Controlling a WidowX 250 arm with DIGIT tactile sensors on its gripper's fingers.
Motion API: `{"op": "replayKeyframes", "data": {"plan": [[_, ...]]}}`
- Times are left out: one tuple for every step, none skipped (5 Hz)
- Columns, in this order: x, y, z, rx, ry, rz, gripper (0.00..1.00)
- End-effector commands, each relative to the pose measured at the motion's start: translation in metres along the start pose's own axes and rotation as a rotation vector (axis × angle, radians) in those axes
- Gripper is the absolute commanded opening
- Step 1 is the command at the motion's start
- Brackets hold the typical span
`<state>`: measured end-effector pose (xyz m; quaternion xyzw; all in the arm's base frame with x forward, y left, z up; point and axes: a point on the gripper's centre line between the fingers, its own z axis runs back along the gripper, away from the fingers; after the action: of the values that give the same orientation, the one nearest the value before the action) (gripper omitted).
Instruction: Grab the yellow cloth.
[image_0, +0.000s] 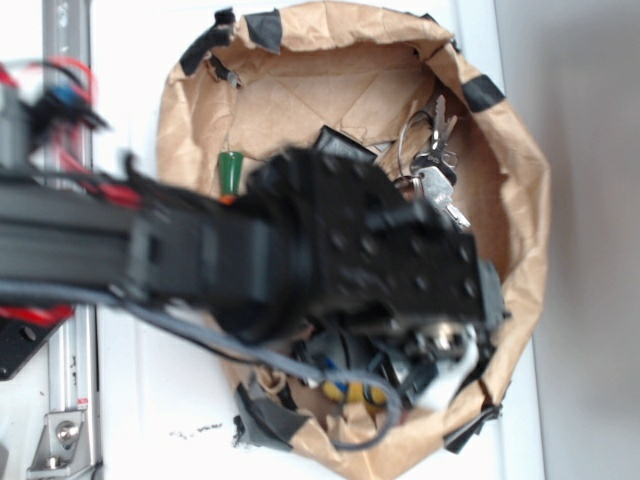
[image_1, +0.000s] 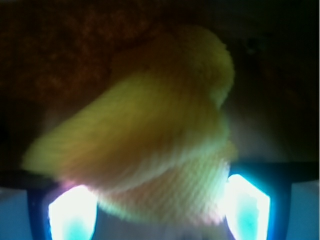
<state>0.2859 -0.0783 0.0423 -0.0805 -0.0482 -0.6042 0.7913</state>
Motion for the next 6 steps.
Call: {"op": "replayKeyframes", "data": {"plan": [[0.046,-0.015,-0.023,-0.002,-0.011,-0.082,0.0],[0.037,-0.015,-0.018,-0.004,-0.05,-0.055,0.0],[0.031,-0.015,-0.011,0.013,-0.039,-0.054,0.0],[0.021,-0.014,-0.002,0.029,-0.054,-0.025,0.0],[-0.009,-0.013,0.019,0.015,-0.025,0.131,0.0],[-0.051,-0.014,0.048,-0.052,0.042,0.399,0.0]]}}
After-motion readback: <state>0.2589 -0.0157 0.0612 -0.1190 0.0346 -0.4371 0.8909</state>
